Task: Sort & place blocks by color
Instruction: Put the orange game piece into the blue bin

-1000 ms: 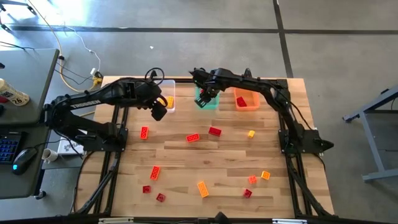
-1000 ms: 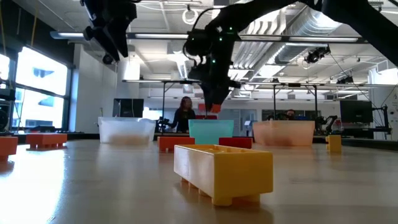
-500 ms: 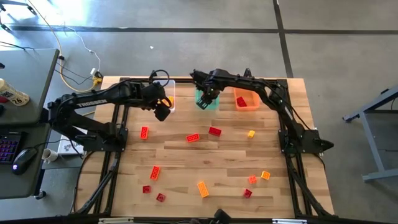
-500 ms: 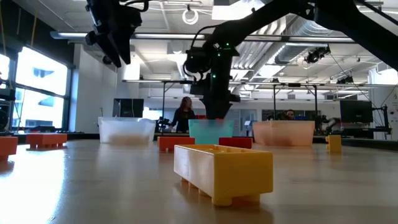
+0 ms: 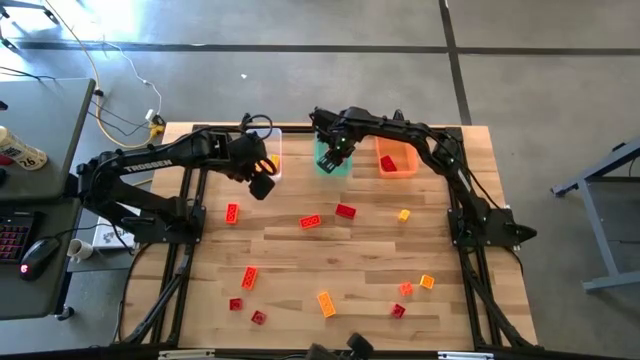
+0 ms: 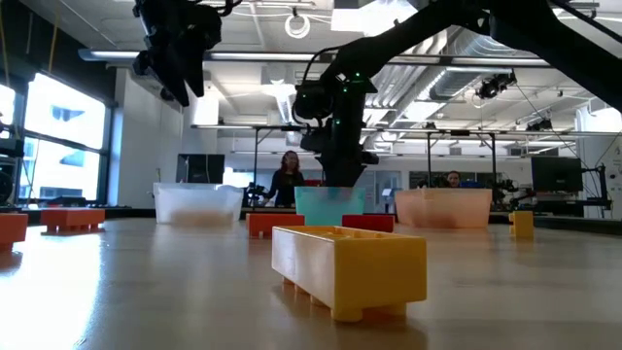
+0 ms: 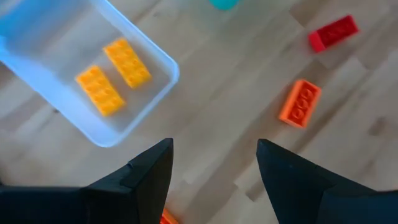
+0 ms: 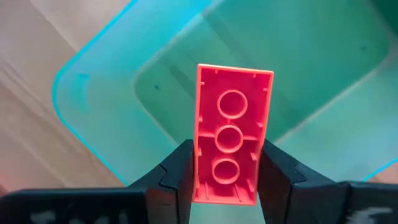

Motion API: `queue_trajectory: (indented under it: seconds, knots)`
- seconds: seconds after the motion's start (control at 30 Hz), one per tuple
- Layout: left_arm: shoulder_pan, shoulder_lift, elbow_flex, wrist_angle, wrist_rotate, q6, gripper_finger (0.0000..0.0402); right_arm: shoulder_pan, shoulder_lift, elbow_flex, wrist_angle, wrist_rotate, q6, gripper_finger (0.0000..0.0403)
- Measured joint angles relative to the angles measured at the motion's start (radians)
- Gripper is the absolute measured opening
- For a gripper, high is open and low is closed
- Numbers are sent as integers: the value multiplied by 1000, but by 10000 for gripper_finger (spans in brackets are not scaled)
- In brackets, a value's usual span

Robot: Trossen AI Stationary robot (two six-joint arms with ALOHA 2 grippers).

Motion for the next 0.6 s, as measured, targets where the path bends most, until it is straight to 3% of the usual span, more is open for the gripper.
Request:
queue_trajectory:
  seconds: [0.2,0.4,0.6]
  knots:
    - [-22,0,0,0,43,0,219,1,0,0,-5,-6,8,113]
    - [-54,0,0,-6,43,0,219,1,0,0,-5,-6,8,168]
    - [-83,-1,0,-8,43,0,219,1,0,12,-8,26,8,185]
